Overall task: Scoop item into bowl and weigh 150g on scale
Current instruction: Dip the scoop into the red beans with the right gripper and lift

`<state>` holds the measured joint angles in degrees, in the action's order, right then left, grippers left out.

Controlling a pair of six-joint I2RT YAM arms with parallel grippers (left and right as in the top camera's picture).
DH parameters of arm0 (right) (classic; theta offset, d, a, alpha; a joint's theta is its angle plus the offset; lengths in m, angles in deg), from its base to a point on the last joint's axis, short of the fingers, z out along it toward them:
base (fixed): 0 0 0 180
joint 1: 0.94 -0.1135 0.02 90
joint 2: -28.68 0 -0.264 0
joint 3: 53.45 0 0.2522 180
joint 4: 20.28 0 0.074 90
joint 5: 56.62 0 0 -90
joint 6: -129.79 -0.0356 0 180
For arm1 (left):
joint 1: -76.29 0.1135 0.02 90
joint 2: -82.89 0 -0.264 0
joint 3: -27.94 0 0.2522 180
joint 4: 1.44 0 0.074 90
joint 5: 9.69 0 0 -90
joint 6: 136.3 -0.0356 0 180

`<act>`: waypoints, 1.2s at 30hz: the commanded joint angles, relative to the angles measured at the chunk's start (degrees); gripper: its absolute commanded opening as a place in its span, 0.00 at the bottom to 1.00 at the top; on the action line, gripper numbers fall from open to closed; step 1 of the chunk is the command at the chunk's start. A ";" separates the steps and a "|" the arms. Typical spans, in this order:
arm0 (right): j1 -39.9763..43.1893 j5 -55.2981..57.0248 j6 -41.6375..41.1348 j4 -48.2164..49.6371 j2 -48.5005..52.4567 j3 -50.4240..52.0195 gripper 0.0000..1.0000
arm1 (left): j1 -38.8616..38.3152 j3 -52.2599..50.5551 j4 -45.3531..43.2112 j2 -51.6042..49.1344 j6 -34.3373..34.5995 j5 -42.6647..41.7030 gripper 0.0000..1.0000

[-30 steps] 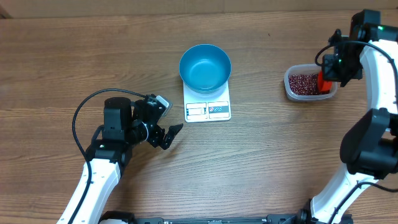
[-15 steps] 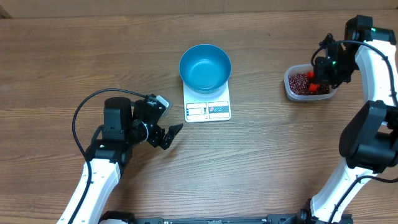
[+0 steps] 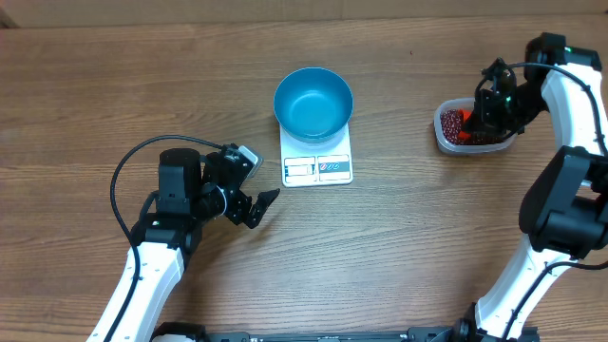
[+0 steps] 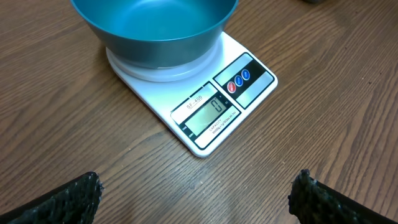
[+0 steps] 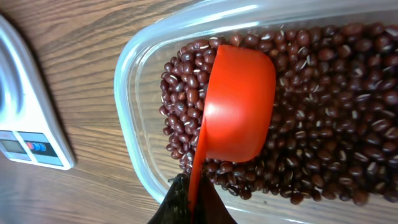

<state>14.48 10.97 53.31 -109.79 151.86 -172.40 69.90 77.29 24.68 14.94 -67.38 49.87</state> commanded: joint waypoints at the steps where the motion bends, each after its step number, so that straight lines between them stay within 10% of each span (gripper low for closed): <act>1: 2.08 -6.43 -0.15 1.36 1.64 3.69 0.04 | -0.48 0.15 -0.15 -0.20 0.74 -0.46 1.00; 16: 10.99 -24.72 2.05 -0.02 1.64 4.81 0.04 | -0.48 0.15 -0.15 -0.20 0.74 -0.46 1.00; 36: 20.79 -42.53 24.52 -17.27 1.64 4.81 0.04 | -0.48 0.15 -0.15 -0.20 0.74 -0.46 1.00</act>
<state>34.61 -25.95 70.34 -124.61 153.45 -167.90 69.90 77.29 24.66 14.94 -67.38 49.89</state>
